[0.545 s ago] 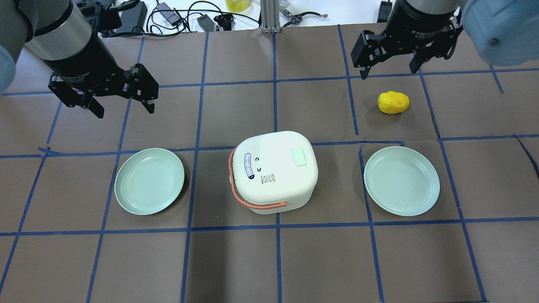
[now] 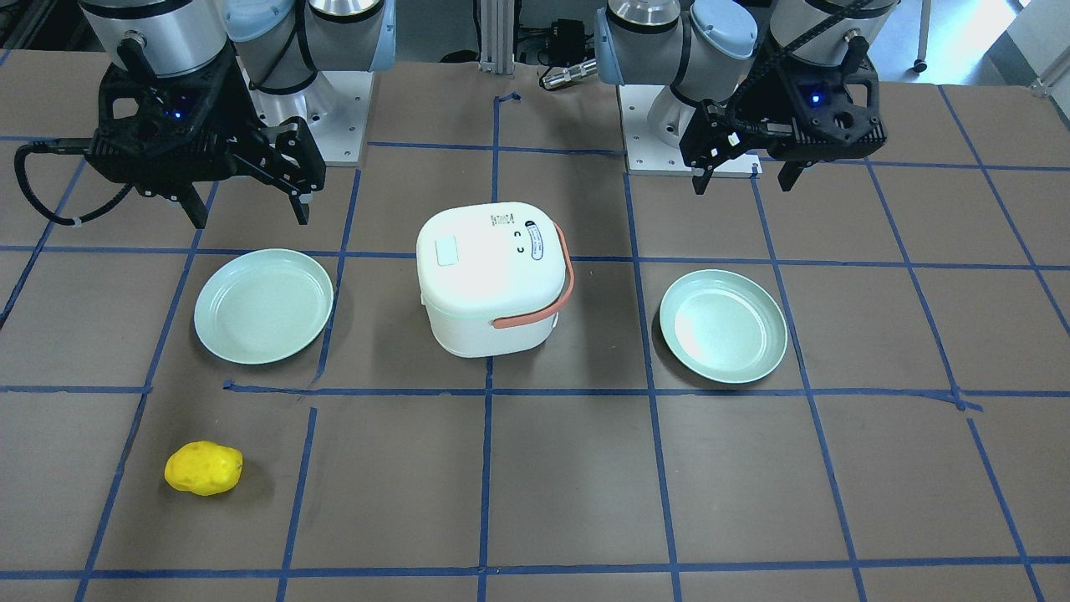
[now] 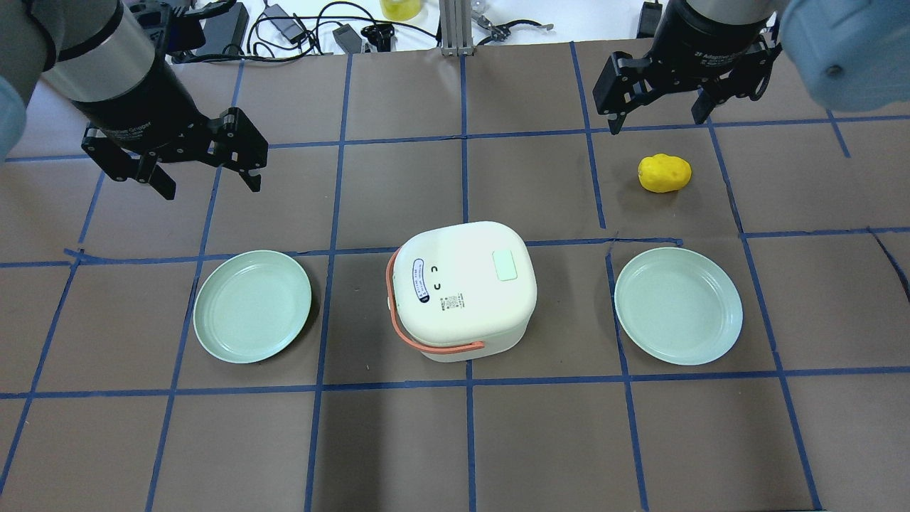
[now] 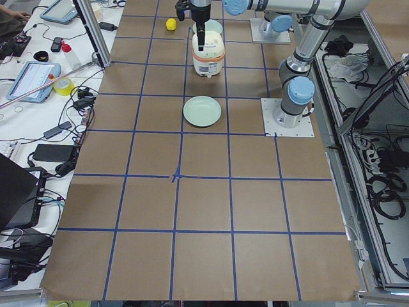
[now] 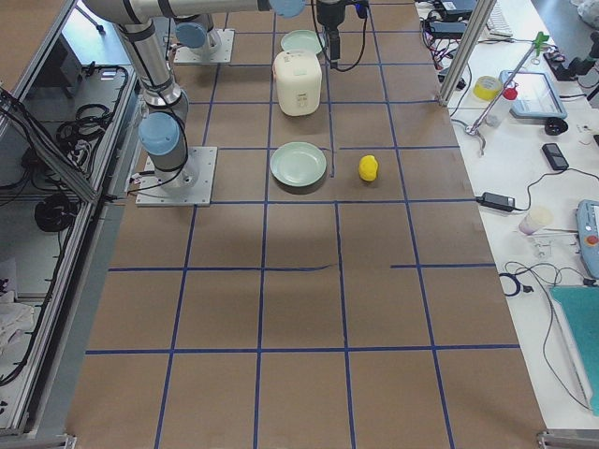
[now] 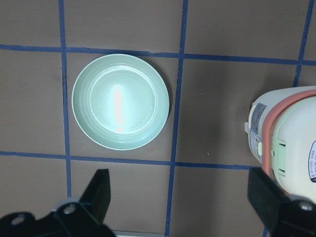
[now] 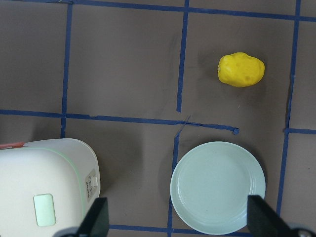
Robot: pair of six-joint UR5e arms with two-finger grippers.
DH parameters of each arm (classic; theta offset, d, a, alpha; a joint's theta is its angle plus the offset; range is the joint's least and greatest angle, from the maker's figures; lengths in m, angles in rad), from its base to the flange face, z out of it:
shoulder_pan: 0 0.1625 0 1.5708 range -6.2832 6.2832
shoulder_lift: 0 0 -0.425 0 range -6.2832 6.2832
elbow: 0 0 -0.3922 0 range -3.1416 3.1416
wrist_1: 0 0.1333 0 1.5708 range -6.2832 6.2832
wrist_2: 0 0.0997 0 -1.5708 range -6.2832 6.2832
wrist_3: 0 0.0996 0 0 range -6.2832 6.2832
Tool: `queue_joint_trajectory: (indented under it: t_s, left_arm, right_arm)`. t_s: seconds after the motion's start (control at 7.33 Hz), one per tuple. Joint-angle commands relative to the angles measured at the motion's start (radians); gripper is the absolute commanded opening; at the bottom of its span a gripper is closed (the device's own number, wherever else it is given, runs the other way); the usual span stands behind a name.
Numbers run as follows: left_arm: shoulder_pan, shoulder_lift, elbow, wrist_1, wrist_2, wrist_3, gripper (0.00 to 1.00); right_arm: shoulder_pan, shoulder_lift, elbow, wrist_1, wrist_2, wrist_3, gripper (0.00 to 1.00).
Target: Press rice cooker button
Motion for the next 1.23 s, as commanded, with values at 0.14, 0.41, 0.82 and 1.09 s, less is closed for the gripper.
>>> queue_joint_trajectory:
  t_s: [0.14, 0.41, 0.82, 1.09]
  left_arm:
    - [0.0, 0.0, 0.0, 0.0, 0.0, 0.0, 1.0]
    - [0.0, 0.0, 0.0, 0.0, 0.0, 0.0, 1.0]
    - [0.0, 0.0, 0.0, 0.0, 0.0, -0.002, 1.0]
    - [0.0, 0.0, 0.0, 0.0, 0.0, 0.0, 1.0]
  right_arm:
    - [0.003, 0.0, 0.0, 0.001, 0.002, 0.0, 1.0]
    - [0.003, 0.0, 0.0, 0.003, 0.001, 0.0, 1.0]
    - [0.006, 0.0, 0.0, 0.003, 0.002, 0.0, 0.72]
    - [0.023, -0.002, 0.012, 0.007, 0.007, 0.018, 0.14]
